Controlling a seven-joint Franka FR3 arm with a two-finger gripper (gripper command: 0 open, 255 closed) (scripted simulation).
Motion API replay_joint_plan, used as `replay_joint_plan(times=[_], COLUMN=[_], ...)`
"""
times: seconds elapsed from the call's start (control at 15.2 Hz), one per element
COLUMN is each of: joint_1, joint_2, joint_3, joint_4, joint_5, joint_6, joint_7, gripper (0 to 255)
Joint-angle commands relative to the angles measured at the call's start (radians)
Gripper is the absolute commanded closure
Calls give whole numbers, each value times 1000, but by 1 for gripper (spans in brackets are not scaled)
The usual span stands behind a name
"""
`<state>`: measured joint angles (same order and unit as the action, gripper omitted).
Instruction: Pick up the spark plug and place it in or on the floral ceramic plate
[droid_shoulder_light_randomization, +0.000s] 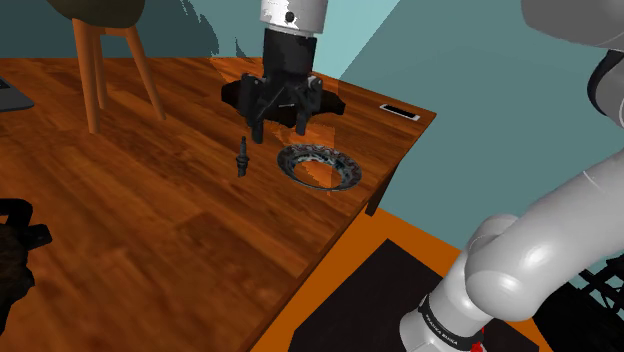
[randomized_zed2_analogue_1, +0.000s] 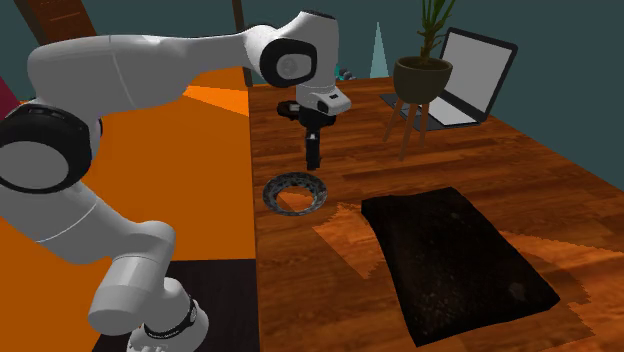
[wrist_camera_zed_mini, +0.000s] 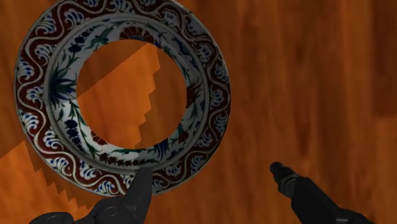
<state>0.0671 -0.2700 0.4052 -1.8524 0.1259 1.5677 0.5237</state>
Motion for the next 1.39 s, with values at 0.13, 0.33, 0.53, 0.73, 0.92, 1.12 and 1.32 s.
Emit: replay_joint_plan(times=[0.13,0.33,0.53,0.73,0.92,1.12,1.32], joint_1=[17,25,26,26,26,26,26], joint_2=[166,192,182,174,174,174,175], joint_3=[77,88,87,87,87,87,87], joint_4=[169,169,117,76,76,76,76], joint_5=[-47,-56,-51,-48,-48,-48,-48], joint_6=[-16,7,49,85,85,85,84], joint_7=[137,160,156,153,153,153,153], gripper=[0,0,0,0,0,0,255])
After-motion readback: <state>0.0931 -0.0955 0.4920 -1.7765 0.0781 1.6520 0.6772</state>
